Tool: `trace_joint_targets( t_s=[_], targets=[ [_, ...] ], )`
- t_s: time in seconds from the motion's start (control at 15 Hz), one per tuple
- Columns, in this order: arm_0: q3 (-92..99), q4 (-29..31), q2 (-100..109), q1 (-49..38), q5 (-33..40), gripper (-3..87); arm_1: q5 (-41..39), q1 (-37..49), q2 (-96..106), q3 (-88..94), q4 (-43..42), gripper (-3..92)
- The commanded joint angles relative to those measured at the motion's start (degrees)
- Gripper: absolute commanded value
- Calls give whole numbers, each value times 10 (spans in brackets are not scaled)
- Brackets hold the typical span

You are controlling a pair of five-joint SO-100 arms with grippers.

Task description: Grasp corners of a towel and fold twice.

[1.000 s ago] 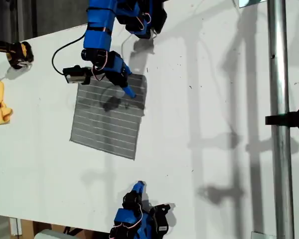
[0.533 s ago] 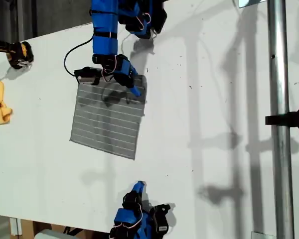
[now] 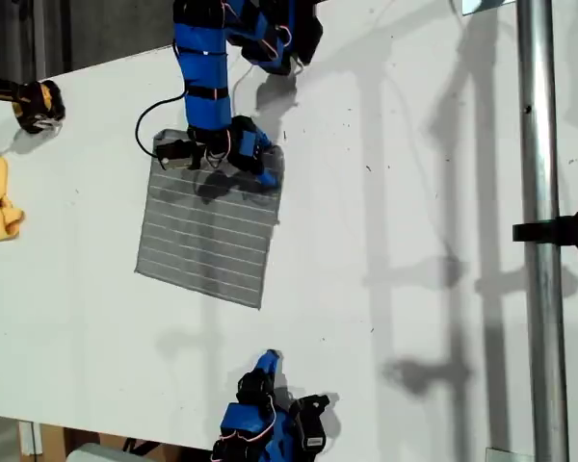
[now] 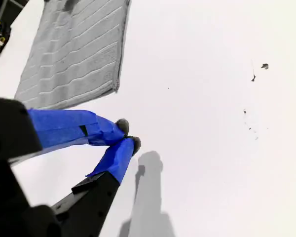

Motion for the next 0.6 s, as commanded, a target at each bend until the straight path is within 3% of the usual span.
trace_joint_targets(
  t_s=[0.0, 0.33, 0.47, 0.53],
  targets=[
    [2, 4, 4, -3, 3, 5, 0, 12, -3, -8, -7, 356],
    [2, 4, 4, -4, 2, 6, 4, 18, -18, -14, -10, 220],
    [2, 4, 4, -5, 2, 6, 4, 15, -27, -25, -7, 52],
    [2, 4, 4, -5, 2, 5, 1, 10, -35, -33, -6, 25]
  ],
)
